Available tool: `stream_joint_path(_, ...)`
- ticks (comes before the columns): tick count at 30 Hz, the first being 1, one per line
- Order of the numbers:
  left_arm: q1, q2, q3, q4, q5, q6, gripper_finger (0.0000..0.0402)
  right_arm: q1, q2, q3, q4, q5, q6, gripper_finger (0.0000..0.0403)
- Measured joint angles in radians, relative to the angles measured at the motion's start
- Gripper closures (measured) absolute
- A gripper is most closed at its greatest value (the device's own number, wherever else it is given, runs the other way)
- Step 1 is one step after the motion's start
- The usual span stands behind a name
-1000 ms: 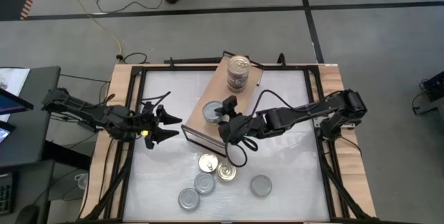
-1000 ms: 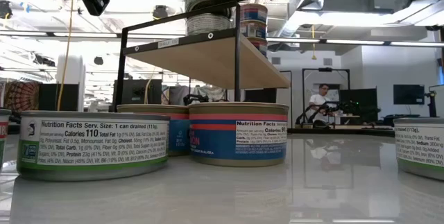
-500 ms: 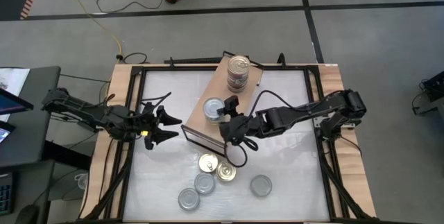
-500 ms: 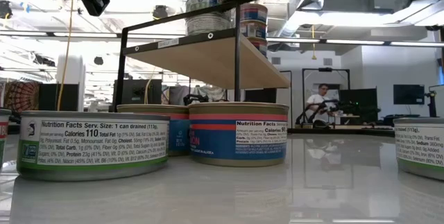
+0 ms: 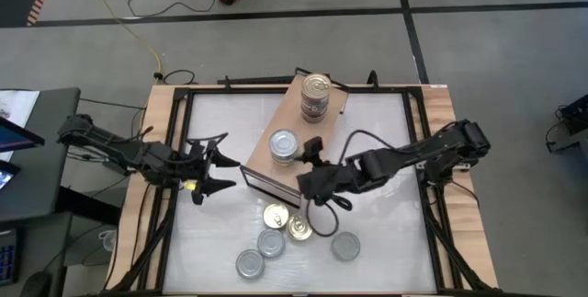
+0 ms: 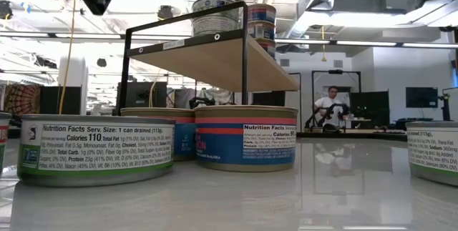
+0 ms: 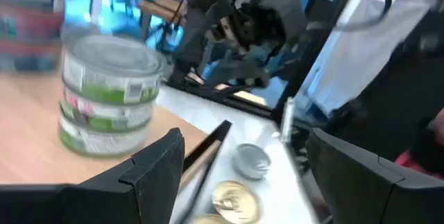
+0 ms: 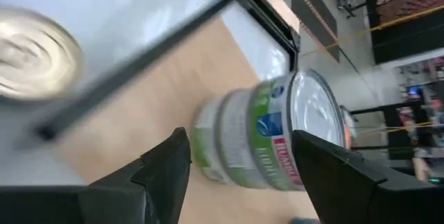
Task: Stack canned seafood by type on shelf
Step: Stack the green tuna can on top of the stacked green tuna cans on the shelf
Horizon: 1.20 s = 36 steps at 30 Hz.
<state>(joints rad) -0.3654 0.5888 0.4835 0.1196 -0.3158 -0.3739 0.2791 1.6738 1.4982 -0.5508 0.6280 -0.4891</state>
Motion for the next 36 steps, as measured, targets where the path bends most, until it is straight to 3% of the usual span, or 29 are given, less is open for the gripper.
stream_joint_path(3, -0.058, 0.000, 0.000, 0.005, -0.023, 0.151, 0.0114, 0.003, -0.052, 0.000, -0.114, -0.031, 0.164, 0.0117)
stream_joint_path(8, -0.182, 0.023, 0.000, 0.046, 0.082, 0.289, 0.0114, -0.019, -0.104, 0.000, -0.272, -0.221, 0.458, 0.0117)
stream_joint_path(12, -0.238, 0.044, 0.000, 0.082, 0.141, 0.284, 0.0114, -0.017, -0.133, -0.077, -0.282, -0.235, 0.536, 0.0117)
stream_joint_path(16, -0.259, 0.069, 0.000, 0.081, 0.194, 0.181, 0.0114, -0.016, -0.188, -0.199, -0.279, -0.236, 0.629, 0.0117)
stream_joint_path(19, -0.280, 0.102, 0.000, 0.082, 0.230, 0.138, 0.0114, 0.018, -0.279, -0.320, -0.182, -0.232, 0.712, 0.0117)
stream_joint_path(24, -0.316, 0.192, 0.000, 0.159, 0.205, 0.164, 0.0114, 0.080, -0.391, -0.512, -0.041, -0.238, 0.868, 0.0117)
stream_joint_path(28, -0.345, 0.250, 0.000, 0.237, 0.205, 0.196, 0.0114, 0.141, -0.414, -0.572, -0.070, -0.248, 1.004, 0.0117)
stream_joint_path(36, -0.349, 0.270, 0.000, 0.247, 0.152, 0.239, 0.0114, 0.222, -0.351, -0.593, -0.081, -0.381, 1.159, 0.0117)
